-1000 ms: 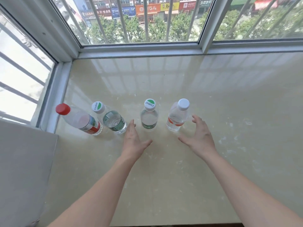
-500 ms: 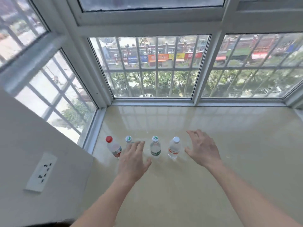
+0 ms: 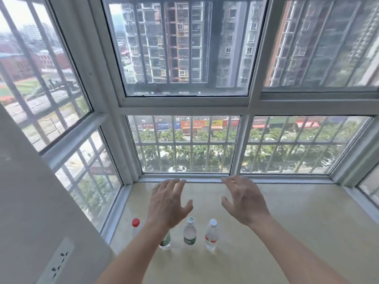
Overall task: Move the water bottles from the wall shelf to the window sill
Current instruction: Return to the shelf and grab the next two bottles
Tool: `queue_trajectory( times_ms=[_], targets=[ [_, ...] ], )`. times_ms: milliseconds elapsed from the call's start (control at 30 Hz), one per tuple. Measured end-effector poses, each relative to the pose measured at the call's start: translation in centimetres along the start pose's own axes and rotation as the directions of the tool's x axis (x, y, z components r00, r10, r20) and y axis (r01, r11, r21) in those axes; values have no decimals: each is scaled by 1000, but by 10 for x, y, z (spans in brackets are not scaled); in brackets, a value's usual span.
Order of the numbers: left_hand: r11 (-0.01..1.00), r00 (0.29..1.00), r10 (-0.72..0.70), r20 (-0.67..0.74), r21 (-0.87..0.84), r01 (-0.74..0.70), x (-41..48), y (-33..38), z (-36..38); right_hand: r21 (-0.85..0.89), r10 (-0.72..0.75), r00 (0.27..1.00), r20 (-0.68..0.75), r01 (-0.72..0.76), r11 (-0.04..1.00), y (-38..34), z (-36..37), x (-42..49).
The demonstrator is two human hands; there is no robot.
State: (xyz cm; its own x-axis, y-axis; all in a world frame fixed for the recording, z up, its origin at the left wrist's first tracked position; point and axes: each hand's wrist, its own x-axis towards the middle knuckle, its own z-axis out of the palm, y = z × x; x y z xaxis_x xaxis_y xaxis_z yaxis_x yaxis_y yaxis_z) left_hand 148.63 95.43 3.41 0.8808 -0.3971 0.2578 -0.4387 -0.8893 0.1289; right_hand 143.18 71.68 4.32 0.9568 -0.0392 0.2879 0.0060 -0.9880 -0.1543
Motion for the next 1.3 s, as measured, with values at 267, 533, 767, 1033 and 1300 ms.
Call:
queue_trajectory(
  times_ms=[267,533,767,1033,1300],
  targets=[
    [972,971,232,-63,-24,-234,34,45,-7,-82,189,981,-41,-192,978,30,-30,-28],
    [817,832,551,-73,-159,-555,39,147,9,-201,540,837,-86,-546,813,67,-66,-131],
    [575,622,779,-85,-298,-762,-6,252,11,-266,761,630,-152,-768,583,74,-107,-256],
    [318,376,916,-137,-324,-891,-69,354,7,-286,862,414,-291,-898,335,73,-142,-373],
    [171,236,958,-164,-334,-927,-119,458,15,-211,865,257,-431,-961,180,114,-162,-456]
  ],
)
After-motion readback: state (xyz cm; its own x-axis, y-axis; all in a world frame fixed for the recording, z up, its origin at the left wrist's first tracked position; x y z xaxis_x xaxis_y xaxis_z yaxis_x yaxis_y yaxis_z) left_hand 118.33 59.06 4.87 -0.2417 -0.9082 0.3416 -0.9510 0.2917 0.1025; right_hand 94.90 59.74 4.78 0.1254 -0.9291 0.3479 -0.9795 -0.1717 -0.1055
